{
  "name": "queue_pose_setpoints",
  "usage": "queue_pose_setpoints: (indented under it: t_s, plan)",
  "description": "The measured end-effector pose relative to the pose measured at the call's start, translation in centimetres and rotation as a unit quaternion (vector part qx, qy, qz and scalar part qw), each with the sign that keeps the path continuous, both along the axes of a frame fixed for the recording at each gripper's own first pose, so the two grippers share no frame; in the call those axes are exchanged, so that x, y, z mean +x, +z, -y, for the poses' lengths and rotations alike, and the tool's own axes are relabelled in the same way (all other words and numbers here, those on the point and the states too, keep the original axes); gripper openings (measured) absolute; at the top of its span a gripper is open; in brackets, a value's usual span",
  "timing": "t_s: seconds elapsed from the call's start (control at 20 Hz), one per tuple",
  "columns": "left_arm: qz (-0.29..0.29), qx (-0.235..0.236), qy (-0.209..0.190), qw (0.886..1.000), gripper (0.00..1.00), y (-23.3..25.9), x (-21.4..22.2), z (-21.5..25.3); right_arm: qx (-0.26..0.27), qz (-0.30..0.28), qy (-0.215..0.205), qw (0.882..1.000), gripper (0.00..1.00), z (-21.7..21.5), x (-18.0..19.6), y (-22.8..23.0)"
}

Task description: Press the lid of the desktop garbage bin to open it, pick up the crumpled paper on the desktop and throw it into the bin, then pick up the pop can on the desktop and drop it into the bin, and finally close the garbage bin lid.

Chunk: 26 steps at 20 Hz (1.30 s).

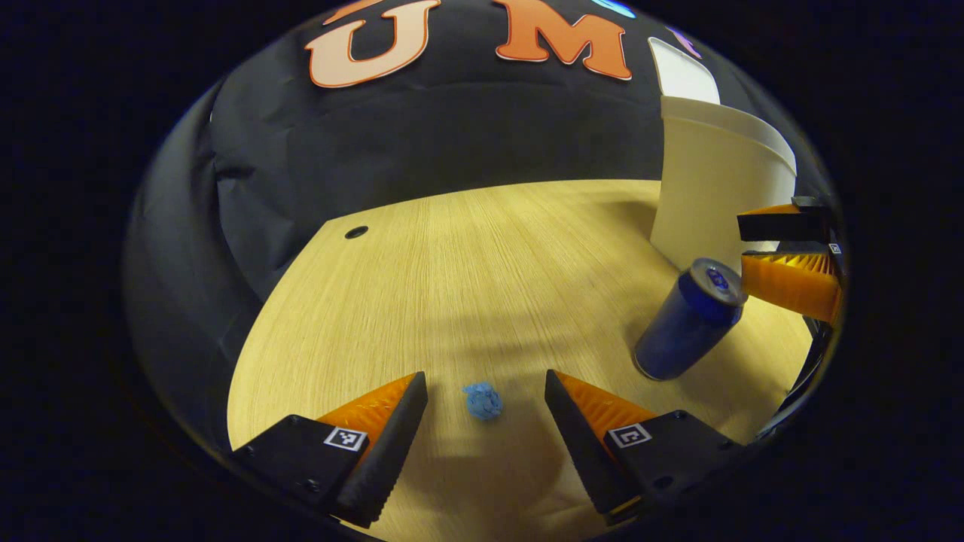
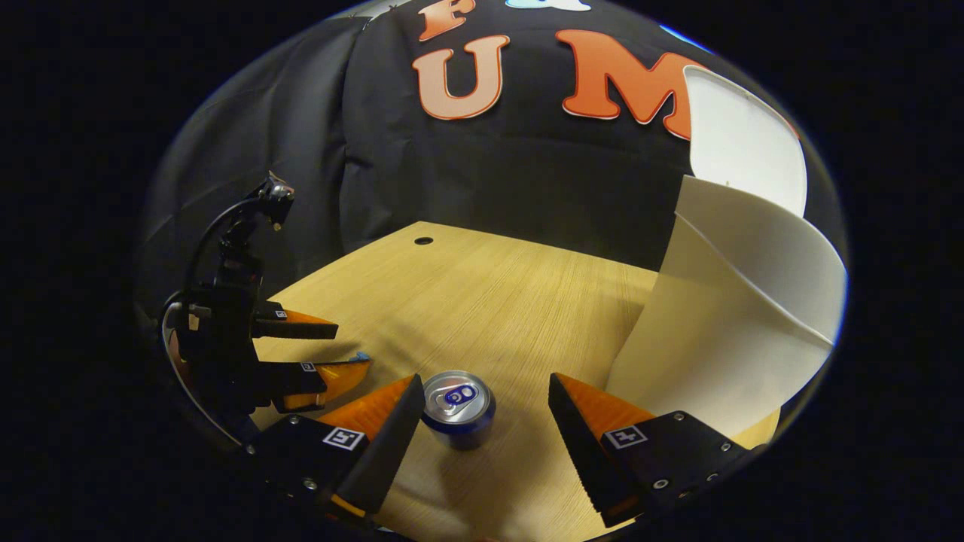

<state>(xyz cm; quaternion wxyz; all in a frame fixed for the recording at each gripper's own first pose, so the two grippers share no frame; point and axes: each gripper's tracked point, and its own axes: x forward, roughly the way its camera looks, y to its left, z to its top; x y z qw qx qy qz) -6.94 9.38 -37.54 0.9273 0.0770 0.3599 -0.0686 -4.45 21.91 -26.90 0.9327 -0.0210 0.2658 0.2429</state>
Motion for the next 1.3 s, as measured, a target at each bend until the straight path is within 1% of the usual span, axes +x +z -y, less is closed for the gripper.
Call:
queue_pose_setpoints:
  t_s: [0.05, 0.1, 0.15, 0.2, 0.25, 0.3, 0.4, 0.45, 0.5, 0.55, 0.6, 0.65, 0.85, 0.95, 1.05, 1.25, 1.3]
  plan:
    - [-0.004, 0.001, -0.002, 1.0, 1.0, -0.5, -0.3, -0.1, -0.003, -0.005, 0.005, 1.0, 1.0, 0.0, -0.2, -0.3]
    - [-0.007, 0.002, -0.003, 1.0, 1.0, -0.7, -0.3, -0.1, 0.008, -0.003, 0.004, 1.0, 1.0, -0.2, -0.1, -0.1]
    - [-0.01, 0.004, -0.006, 1.0, 1.0, -0.9, -0.3, -0.2, 0.01, -0.009, 0.005, 1.0, 0.97, -0.3, -0.1, -0.2]
    - [-0.012, 0.005, -0.008, 1.0, 0.96, -0.8, -0.1, -0.2, 0.01, -0.018, 0.005, 1.0, 1.0, -0.4, -0.1, -0.5]
    - [-0.014, 0.003, -0.009, 1.0, 1.0, -0.7, 0.2, -0.2, 0.009, -0.025, 0.008, 1.0, 1.0, -0.4, -0.2, -1.0]
    - [-0.017, 0.0, -0.01, 1.0, 1.0, -0.5, 0.4, -0.2, 0.011, -0.028, 0.011, 0.999, 1.0, -0.6, -0.3, -0.8]
    - [-0.024, -0.002, -0.007, 1.0, 1.0, -0.1, 1.1, -0.5, 0.016, -0.021, 0.018, 0.999, 0.99, -0.9, -0.3, -0.5]
    - [-0.023, -0.01, -0.005, 1.0, 0.99, 0.6, 1.6, -0.5, 0.013, -0.024, 0.022, 0.999, 0.99, -0.9, -0.4, -0.5]
    - [-0.02, -0.013, -0.004, 1.0, 0.98, 1.2, 2.4, -0.5, 0.01, -0.025, 0.025, 0.999, 0.96, -0.8, -0.5, -0.5]
    - [-0.022, -0.014, -0.005, 1.0, 0.96, 1.9, 3.1, -0.5, 0.01, -0.025, 0.026, 0.999, 0.99, -0.8, -0.5, -0.4]
    - [-0.018, -0.019, -0.008, 1.0, 0.88, 2.8, 4.1, -0.3, 0.01, -0.027, 0.028, 0.999, 0.99, -0.9, -0.7, -0.6]
    - [-0.022, -0.024, -0.01, 0.999, 0.84, 3.5, 5.0, -0.1, 0.007, -0.031, 0.029, 0.999, 1.0, -0.9, -0.8, -0.7]
    - [-0.032, -0.025, -0.014, 0.999, 0.27, 7.8, 9.4, 0.0, 0.005, -0.041, 0.04, 0.998, 0.99, -1.7, -1.3, -1.3]
    - [-0.041, -0.035, -0.009, 0.999, 0.28, 10.5, 11.7, -0.4, 0.002, -0.045, 0.047, 0.998, 1.0, -1.7, -1.3, -1.7]
    - [-0.037, -0.038, -0.001, 0.999, 0.28, 14.0, 14.4, -1.0, -0.002, -0.043, 0.052, 0.998, 1.0, -2.1, -1.1, -2.1]
    - [-0.019, -0.041, 0.007, 0.999, 0.29, 22.5, 21.2, -1.9, -0.009, -0.048, 0.063, 0.997, 1.0, -2.9, -1.2, -3.3]
    - [-0.012, -0.041, 0.008, 0.999, 0.27, 25.0, 23.2, -2.1, -0.013, -0.049, 0.065, 0.997, 1.0, -3.0, -1.2, -3.6]
